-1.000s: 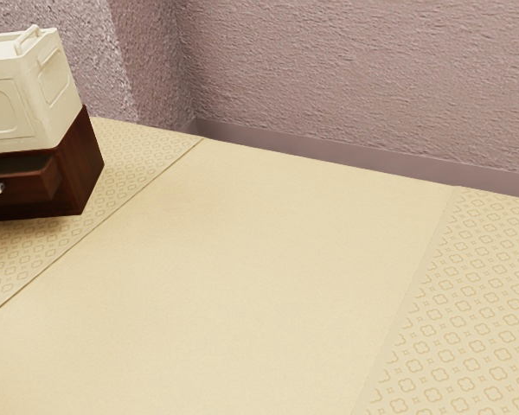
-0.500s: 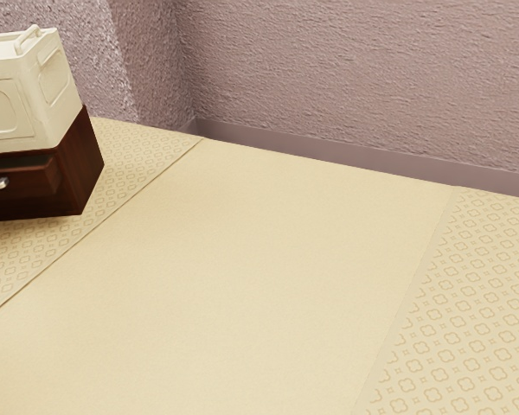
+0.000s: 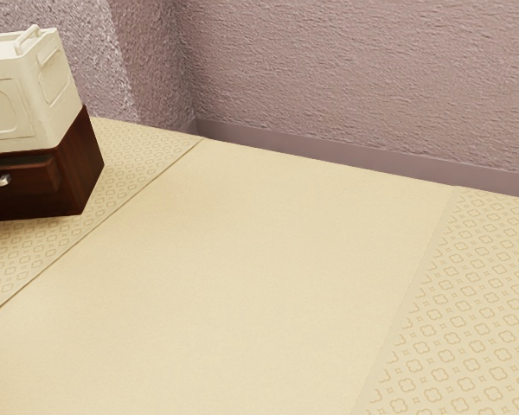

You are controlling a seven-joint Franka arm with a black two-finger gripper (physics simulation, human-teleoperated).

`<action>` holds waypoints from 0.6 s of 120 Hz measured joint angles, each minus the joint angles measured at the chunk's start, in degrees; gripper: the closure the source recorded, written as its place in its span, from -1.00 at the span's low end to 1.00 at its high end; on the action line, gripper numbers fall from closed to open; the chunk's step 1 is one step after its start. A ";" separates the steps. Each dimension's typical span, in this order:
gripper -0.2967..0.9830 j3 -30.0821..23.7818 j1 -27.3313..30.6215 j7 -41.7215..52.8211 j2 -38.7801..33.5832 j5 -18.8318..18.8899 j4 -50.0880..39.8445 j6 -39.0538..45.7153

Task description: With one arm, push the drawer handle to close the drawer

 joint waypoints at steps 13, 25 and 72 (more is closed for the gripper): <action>0.68 0.00 -0.15 -0.07 0.63 -0.43 1.28 -0.47; 0.69 0.00 -0.17 -0.20 1.41 -0.62 2.46 -0.79; 0.68 -0.37 -0.36 -0.89 3.86 -1.06 6.81 -1.81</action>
